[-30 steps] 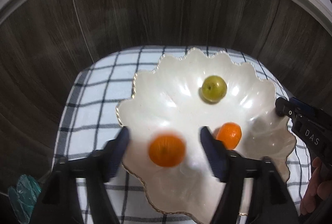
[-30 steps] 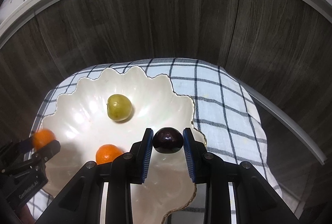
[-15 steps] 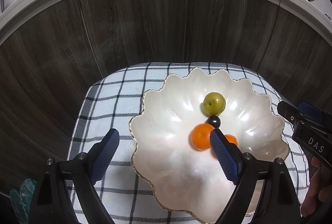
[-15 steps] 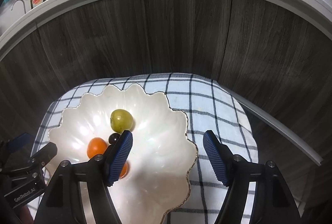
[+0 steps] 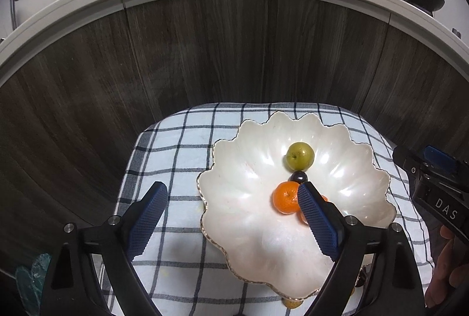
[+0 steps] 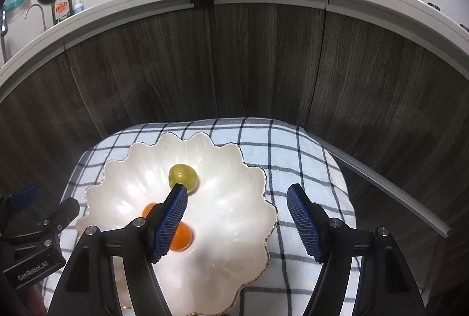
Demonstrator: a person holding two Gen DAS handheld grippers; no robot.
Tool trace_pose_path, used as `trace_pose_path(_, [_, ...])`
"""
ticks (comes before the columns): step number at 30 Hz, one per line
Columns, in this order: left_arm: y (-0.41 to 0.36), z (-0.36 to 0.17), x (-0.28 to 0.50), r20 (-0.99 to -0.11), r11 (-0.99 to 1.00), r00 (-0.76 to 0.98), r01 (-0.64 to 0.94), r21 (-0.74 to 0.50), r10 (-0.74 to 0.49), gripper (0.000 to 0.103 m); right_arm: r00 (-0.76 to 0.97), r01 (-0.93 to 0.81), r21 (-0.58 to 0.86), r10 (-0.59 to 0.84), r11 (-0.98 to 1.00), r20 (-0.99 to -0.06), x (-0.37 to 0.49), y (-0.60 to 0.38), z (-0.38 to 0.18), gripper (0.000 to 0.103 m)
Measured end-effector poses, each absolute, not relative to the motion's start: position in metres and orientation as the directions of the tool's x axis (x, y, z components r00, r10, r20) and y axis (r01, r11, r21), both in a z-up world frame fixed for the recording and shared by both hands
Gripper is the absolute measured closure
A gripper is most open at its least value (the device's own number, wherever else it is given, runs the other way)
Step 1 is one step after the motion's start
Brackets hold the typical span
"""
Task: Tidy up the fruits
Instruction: 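Withdraw both open tools from the bowl toward the loose fruits on the cloth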
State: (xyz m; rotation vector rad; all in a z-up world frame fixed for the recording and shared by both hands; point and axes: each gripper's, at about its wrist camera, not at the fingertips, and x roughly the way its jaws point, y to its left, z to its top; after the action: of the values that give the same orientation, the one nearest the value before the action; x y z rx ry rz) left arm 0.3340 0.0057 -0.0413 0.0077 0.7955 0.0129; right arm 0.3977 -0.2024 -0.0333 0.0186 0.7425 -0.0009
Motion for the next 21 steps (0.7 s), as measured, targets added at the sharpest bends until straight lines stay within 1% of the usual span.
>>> trace_pose_path(21, [0.004, -0.027, 0.300, -0.689, 1.000, 0.725, 0.020, 0.011, -0.007, 0.012, 0.761, 0.032, 0.029, -0.005, 0.999, -0.649, 0.360, -0.206, -0.018, 0.032])
